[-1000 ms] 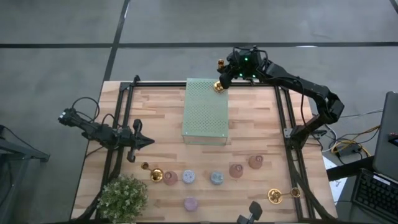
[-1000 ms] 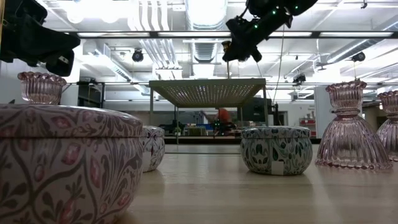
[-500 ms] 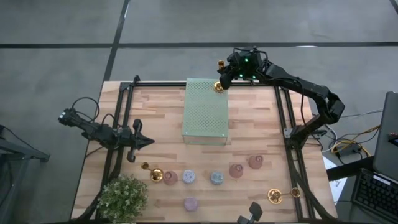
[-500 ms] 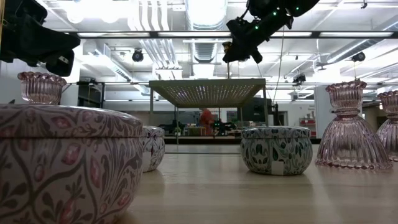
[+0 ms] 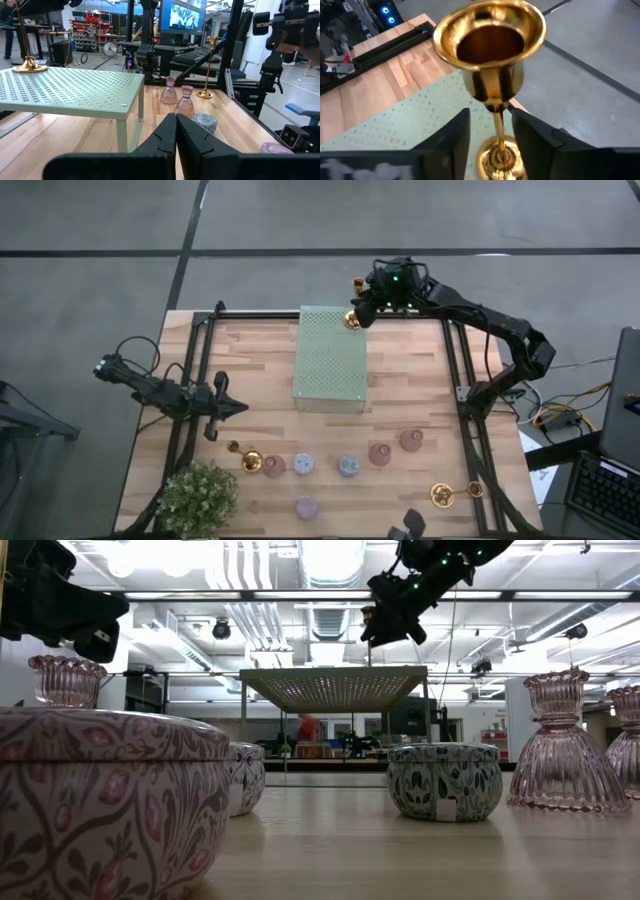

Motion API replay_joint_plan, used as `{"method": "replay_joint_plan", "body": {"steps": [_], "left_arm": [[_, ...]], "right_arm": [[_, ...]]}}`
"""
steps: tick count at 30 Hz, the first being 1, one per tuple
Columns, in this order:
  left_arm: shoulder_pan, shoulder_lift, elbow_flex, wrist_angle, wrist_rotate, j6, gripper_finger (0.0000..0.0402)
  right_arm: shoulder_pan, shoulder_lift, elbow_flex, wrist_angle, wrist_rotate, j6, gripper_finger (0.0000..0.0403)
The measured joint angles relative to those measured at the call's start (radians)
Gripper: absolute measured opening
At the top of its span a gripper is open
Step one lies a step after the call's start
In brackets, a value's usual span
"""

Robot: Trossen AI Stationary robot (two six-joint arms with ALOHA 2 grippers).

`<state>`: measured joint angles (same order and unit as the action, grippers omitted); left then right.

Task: Pick & Place candle stick holders
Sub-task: Put the right gold candle holder on the shelf aligned with other gold candle holder

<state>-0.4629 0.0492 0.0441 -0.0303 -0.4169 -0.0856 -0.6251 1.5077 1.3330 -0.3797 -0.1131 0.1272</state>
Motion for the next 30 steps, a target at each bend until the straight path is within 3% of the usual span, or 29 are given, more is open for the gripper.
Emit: {"method": "replay_joint_plan", "body": {"steps": [9, 15, 20, 30], "left_arm": [[0.0, 0.0, 0.0, 0.0, 0.0, 0.0, 0.0012], [0.0, 0.0, 0.0, 0.0, 0.0, 0.0, 0.0012], [0.0, 0.0, 0.0, 0.0, 0.0, 0.0, 0.0012], [0.0, 0.0, 0.0, 0.0, 0.0, 0.0, 0.0012]], "right_arm": [[0.018, -0.141, 0.004, -0.116, -0.004, -0.053, 0.0233], [0.065, -0.279, -0.001, -0.212, -0.085, -0.038, 0.0266], [0.145, -0.385, -0.002, -0.311, -0.177, -0.05, 0.0281], [0.379, -0.559, -0.002, -0.513, -0.184, 0.01, 0.0279]]}}
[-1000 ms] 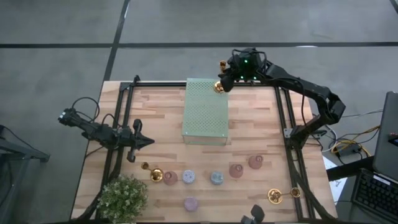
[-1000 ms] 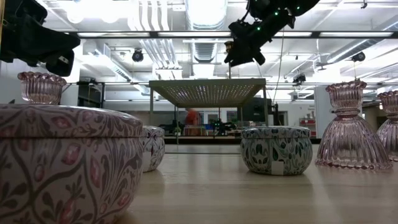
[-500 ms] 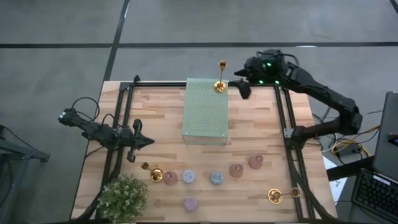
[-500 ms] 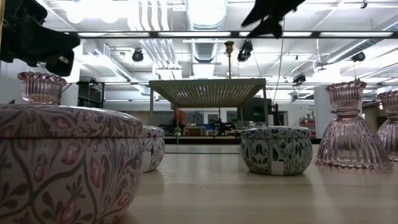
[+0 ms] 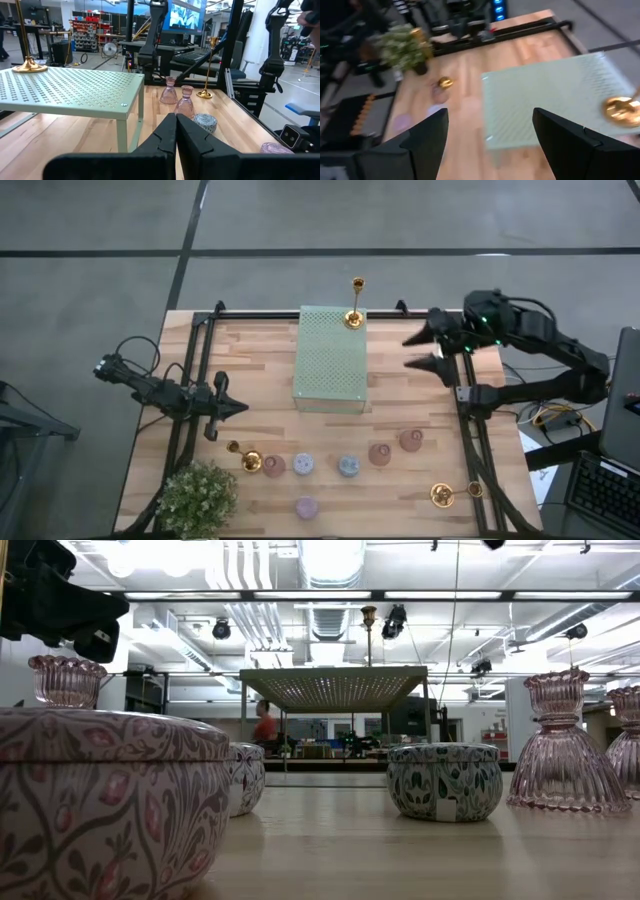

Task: Pick & Place candle stick holders
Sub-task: Put the right gold candle holder on the shelf aligned with other gold candle holder

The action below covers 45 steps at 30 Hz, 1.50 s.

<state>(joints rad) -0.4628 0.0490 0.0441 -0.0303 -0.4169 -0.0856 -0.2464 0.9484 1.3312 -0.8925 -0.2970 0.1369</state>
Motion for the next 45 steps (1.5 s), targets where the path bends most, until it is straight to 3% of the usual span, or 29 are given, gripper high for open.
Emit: {"method": "replay_joint_plan", "body": {"steps": [5, 12, 25, 33, 40, 45], "left_arm": [[0.0, 0.0, 0.0, 0.0, 0.0, 0.0, 0.0012], [0.0, 0.0, 0.0, 0.0, 0.0, 0.0, 0.0012], [0.0, 0.0, 0.0, 0.0, 0.0, 0.0, 0.0012], [0.0, 0.0, 0.0, 0.0, 0.0, 0.0, 0.0012], [0.0, 0.0, 0.0, 0.0, 0.0, 0.0, 0.0012], [0.0, 0.0, 0.0, 0.0, 0.0, 0.0, 0.0012]], "right_arm": [[0.166, -0.026, 0.0, -0.1, 0.014, 0.102, 0.027], [0.454, 0.021, -0.001, -0.238, 0.181, 0.322, 0.0262], [0.887, 0.191, -0.001, -0.256, 0.169, 0.829, 0.026], [1.037, 0.31, 0.066, -0.268, 0.157, 1.045, 0.0258], [1.077, 0.411, 0.178, -0.506, 0.156, 1.097, 0.0247], [1.093, 0.462, 0.237, -0.559, 0.137, 1.133, 0.0247]]}}
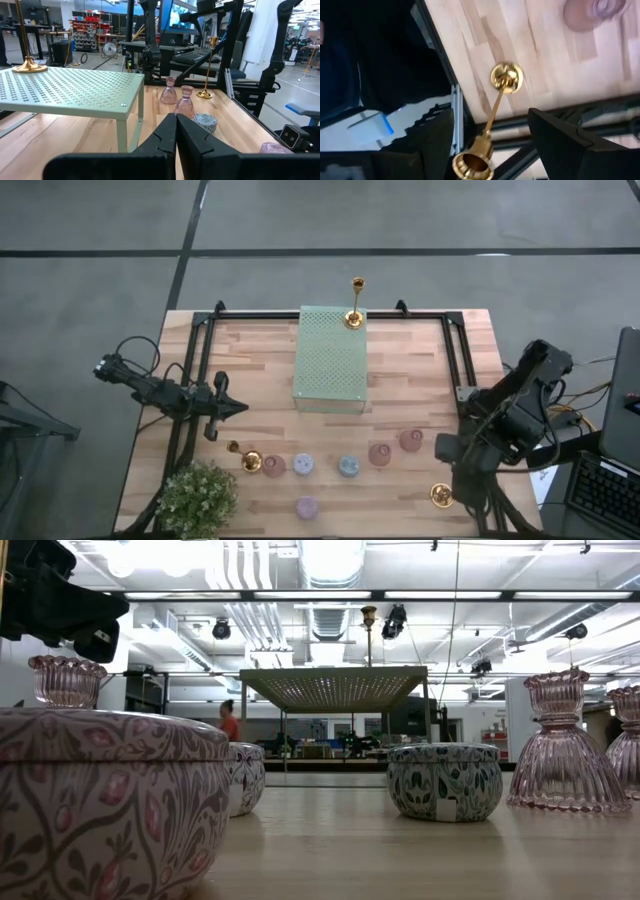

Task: Pick & Place candle stick holders
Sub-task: Put the right gold candle holder on the shelf aligned with other gold candle holder

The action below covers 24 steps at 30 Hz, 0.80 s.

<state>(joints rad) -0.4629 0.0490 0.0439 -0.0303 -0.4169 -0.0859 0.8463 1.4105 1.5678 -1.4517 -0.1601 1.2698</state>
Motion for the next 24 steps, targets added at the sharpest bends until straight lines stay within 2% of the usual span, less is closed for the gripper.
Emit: {"method": "replay_joint_plan", "body": {"steps": [14, 24], "left_arm": [[0.0, 0.0, 0.0, 0.0, 0.0, 0.0, 0.0012], [0.0, 0.0, 0.0, 0.0, 0.0, 0.0, 0.0012]], "right_arm": [[0.12, 0.034, 0.012, -0.062, -0.029, 0.216, 0.0247], [0.125, 0.034, 0.012, -0.061, -0.024, 0.216, 0.0247]]}}
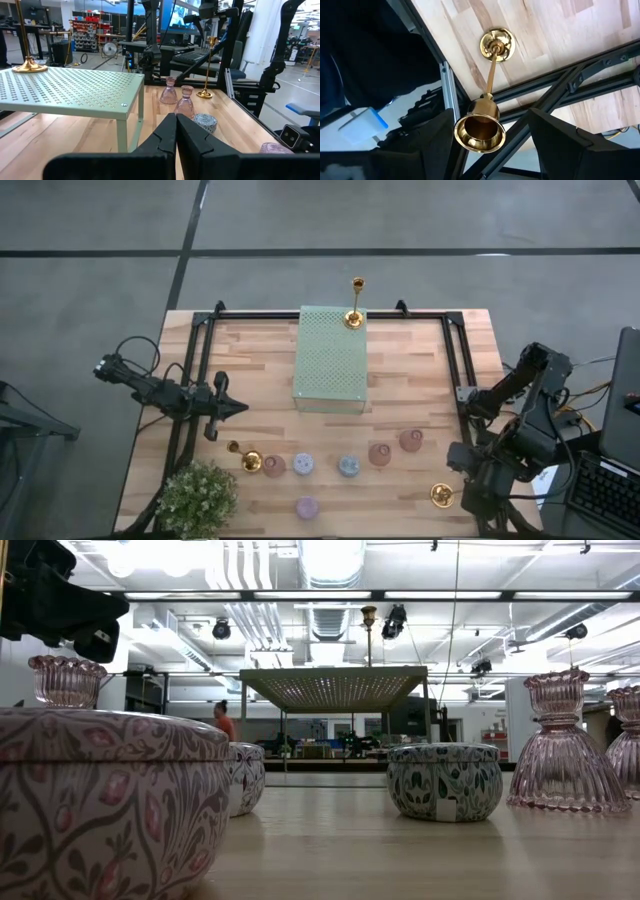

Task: Pick & Place candle stick holders
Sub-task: Put the right gold candle holder on the shelf aligned with other gold candle holder

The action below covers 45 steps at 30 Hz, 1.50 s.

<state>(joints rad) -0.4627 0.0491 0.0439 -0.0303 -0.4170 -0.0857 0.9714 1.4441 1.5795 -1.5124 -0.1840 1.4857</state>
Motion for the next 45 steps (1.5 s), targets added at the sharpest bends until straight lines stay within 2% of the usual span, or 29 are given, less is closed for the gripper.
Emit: {"method": "replay_joint_plan", "body": {"steps": [12, 25, 45], "left_arm": [[0.0, 0.0, 0.0, 0.0, 0.0, 0.0, 0.0012], [0.0, 0.0, 0.0, 0.0, 0.0, 0.0, 0.0012], [0.0, 0.0, 0.0, 0.0, 0.0, 0.0, 0.0012]], "right_arm": [[0.008, 0.011, -0.003, 0.006, 0.0, 0.029, 0.0247], [0.008, 0.068, -0.005, 0.025, -0.009, -0.054, 0.0241], [0.015, 0.067, -0.004, 0.018, -0.029, -0.08, 0.013]]}}
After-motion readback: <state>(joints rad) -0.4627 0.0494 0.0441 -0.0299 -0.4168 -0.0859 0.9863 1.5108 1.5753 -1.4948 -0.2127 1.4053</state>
